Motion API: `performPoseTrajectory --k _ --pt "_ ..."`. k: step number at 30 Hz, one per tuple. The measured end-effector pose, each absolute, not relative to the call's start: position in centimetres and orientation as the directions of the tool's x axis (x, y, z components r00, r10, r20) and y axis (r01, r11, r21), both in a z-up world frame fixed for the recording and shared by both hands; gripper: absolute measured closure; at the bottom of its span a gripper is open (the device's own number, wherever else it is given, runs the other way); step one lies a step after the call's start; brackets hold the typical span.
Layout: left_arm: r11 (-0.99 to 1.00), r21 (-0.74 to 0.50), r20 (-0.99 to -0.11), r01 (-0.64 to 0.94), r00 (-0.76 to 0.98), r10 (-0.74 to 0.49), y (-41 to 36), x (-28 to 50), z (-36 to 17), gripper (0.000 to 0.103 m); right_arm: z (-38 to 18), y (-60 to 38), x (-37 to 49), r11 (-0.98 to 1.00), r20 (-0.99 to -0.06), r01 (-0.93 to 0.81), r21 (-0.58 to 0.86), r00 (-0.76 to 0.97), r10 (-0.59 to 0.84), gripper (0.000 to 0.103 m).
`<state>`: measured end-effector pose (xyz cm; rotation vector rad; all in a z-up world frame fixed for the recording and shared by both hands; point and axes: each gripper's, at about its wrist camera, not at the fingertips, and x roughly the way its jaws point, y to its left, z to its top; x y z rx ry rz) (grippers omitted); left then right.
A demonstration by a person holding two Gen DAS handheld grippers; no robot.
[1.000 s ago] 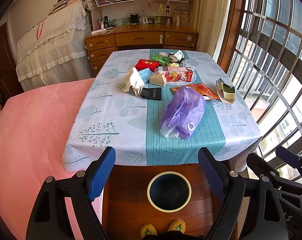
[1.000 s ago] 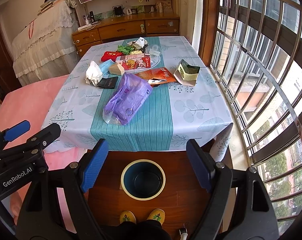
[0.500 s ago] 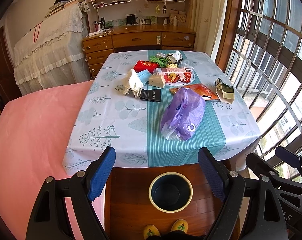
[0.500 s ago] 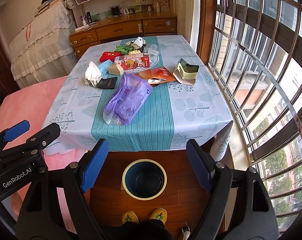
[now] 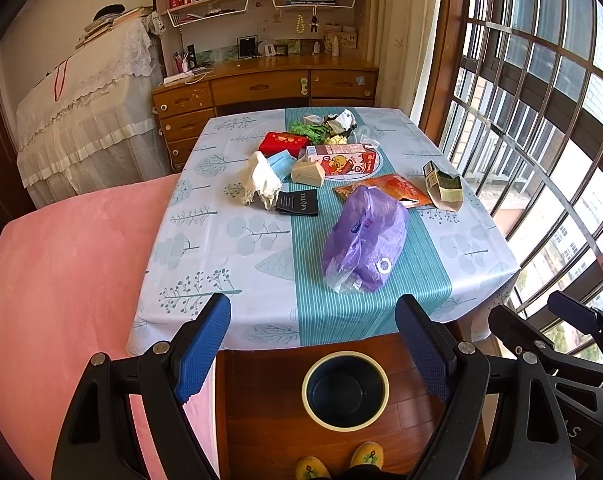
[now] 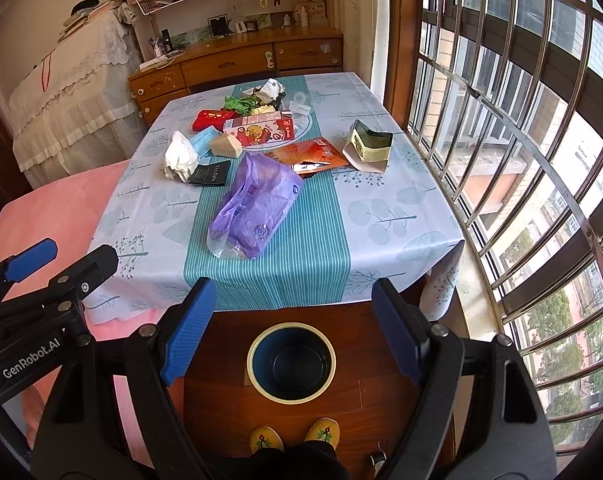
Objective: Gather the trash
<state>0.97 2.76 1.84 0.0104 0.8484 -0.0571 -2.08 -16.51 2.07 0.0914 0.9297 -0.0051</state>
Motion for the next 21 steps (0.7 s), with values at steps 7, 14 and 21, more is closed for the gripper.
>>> performPoseTrajectory --k 7,14,21 --pt "0.994 -0.017 -0.708 0.106 0.7 -0.087 3.5 1.5 2.8 0.016 2.7 -15.7 -1.5 0.995 -0.789 0.076 0.067 0.615 0.006 0.025" --pt "0.983 -0.021 -0.663 0.185 0.733 -0.152 2.1 2.6 3.8 0.017 2.5 -16.4 -0.3 0.991 -0.772 0.118 0.057 0.635 -0.031 0.025" --pt "0.975 -0.012 -0.672 0.221 0.72 -0.171 -1.0 6.5 3.7 0.016 1.8 -19.0 3.2 0.99 -0.78 0.135 0.037 0.623 -0.056 0.025"
